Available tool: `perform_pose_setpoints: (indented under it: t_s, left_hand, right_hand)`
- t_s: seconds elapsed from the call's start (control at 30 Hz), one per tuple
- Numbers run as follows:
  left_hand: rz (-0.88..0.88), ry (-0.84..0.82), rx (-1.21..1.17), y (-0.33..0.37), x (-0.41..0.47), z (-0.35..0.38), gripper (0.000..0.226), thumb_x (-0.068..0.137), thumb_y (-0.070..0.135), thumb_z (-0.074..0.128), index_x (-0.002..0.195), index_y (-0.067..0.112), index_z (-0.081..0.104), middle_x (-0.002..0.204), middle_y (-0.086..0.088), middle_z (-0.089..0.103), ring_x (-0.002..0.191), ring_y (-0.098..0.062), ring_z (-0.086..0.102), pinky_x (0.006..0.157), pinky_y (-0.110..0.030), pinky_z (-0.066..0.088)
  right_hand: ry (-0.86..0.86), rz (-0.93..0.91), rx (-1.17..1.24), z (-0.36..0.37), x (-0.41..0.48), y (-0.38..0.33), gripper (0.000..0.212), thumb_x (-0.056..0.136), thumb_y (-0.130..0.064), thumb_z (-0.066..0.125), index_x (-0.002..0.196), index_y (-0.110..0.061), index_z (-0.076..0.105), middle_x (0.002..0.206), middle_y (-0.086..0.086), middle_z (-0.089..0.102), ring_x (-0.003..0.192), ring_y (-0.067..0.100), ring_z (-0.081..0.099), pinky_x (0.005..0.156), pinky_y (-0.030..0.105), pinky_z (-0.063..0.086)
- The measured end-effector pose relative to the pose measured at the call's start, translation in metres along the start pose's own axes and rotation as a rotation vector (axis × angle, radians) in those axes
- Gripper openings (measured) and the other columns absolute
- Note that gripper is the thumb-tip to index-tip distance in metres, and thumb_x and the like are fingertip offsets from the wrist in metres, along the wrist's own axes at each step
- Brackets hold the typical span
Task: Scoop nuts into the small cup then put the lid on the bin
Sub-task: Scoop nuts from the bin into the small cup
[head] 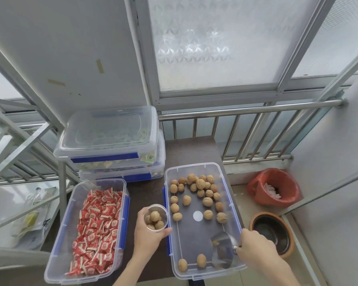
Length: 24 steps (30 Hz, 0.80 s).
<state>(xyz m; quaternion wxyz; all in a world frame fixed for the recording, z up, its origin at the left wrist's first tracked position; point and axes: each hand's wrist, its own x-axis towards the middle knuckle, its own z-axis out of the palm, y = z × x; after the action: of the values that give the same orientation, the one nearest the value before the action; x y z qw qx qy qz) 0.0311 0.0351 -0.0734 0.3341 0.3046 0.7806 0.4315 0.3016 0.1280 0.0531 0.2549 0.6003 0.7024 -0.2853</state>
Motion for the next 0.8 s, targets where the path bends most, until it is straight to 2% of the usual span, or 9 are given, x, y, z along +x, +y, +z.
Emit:
perform_pose_setpoints:
  t_s: [0.07,0.13,0.2,0.3,0.33,0.43,0.53,0.6,0.8]
  left_hand:
    - [-0.006,-0.029,-0.001,0.002,0.003,-0.002,0.097,0.048,0.023,0.099,0.128,0.030,0.045,0.121,0.015,0.058,0.115,-0.013,0.057,0.099,-0.030,0.045]
    - [-0.013,-0.050,0.003,0.003,0.004,-0.004,0.098,0.048,0.024,0.099,0.129,0.030,0.045,0.122,0.015,0.057,0.115,-0.010,0.056,0.097,-0.026,0.044]
    - [-0.022,-0.055,0.005,0.003,0.005,-0.004,0.099,0.046,0.027,0.099,0.130,0.030,0.046,0.123,0.015,0.057,0.116,-0.009,0.056,0.098,-0.027,0.045]
    - [-0.045,-0.044,0.000,0.003,0.004,-0.004,0.100,0.046,0.026,0.099,0.131,0.029,0.045,0.122,0.016,0.057,0.116,-0.010,0.056,0.099,-0.028,0.045]
    - [-0.046,-0.037,-0.005,0.004,0.003,-0.004,0.099,0.048,0.024,0.099,0.130,0.029,0.045,0.121,0.016,0.057,0.116,-0.011,0.057,0.098,-0.028,0.045]
    - [-0.056,-0.030,-0.016,0.005,0.002,-0.004,0.097,0.051,0.018,0.098,0.131,0.029,0.043,0.120,0.016,0.056,0.116,-0.011,0.056,0.098,-0.028,0.044]
    - [-0.060,-0.026,-0.010,0.004,0.002,-0.004,0.098,0.052,0.019,0.098,0.132,0.029,0.042,0.121,0.015,0.055,0.117,-0.013,0.056,0.101,-0.030,0.045]
    - [-0.067,-0.020,-0.005,0.004,0.002,-0.003,0.098,0.052,0.019,0.098,0.132,0.029,0.042,0.120,0.015,0.055,0.117,-0.014,0.056,0.101,-0.031,0.045]
    - [-0.087,0.012,0.008,0.005,-0.002,0.001,0.096,0.056,0.017,0.097,0.131,0.033,0.039,0.121,0.013,0.054,0.118,-0.013,0.054,0.100,-0.029,0.043]
  right_hand:
    - [-0.046,-0.007,-0.014,0.003,0.009,-0.005,0.021,0.091,-0.037,0.050,0.098,-0.018,0.043,0.127,0.006,0.058,0.121,0.028,0.056,0.084,0.035,0.040]
    - [-0.134,-0.005,0.077,0.007,0.022,-0.009,0.019,0.088,-0.032,0.054,0.083,-0.018,0.041,0.110,0.006,0.060,0.113,0.027,0.059,0.080,0.034,0.041]
    - [-0.213,-0.013,0.181,0.014,0.032,-0.012,0.026,0.087,-0.027,0.056,0.069,-0.021,0.037,0.081,-0.001,0.054,0.087,0.021,0.061,0.072,0.031,0.044]
    - [-0.292,-0.042,0.267,0.029,0.040,-0.017,0.032,0.086,-0.030,0.060,0.064,-0.013,0.045,0.045,-0.007,0.055,0.044,0.013,0.049,0.052,0.028,0.039]
    - [-0.288,-0.036,0.324,0.038,0.041,-0.017,0.031,0.084,-0.031,0.061,0.065,-0.009,0.049,0.036,-0.004,0.055,0.033,0.011,0.044,0.045,0.025,0.038]
    - [-0.227,0.006,0.440,0.064,0.045,-0.018,0.027,0.082,-0.033,0.062,0.078,-0.006,0.059,0.034,-0.003,0.057,0.025,0.007,0.041,0.036,0.022,0.036]
    - [-0.178,0.015,0.545,0.077,0.046,-0.021,0.027,0.085,-0.033,0.062,0.076,-0.007,0.064,0.048,-0.001,0.061,0.036,0.011,0.049,0.040,0.022,0.040]
    - [-0.165,0.023,0.672,0.082,0.048,-0.027,0.026,0.089,-0.028,0.059,0.070,-0.010,0.061,0.053,0.004,0.059,0.038,0.014,0.048,0.040,0.022,0.039]
    - [-0.030,0.020,0.969,0.083,0.072,-0.065,0.029,0.098,-0.023,0.050,0.072,-0.010,0.050,0.058,0.006,0.056,0.043,0.016,0.046,0.038,0.022,0.036]
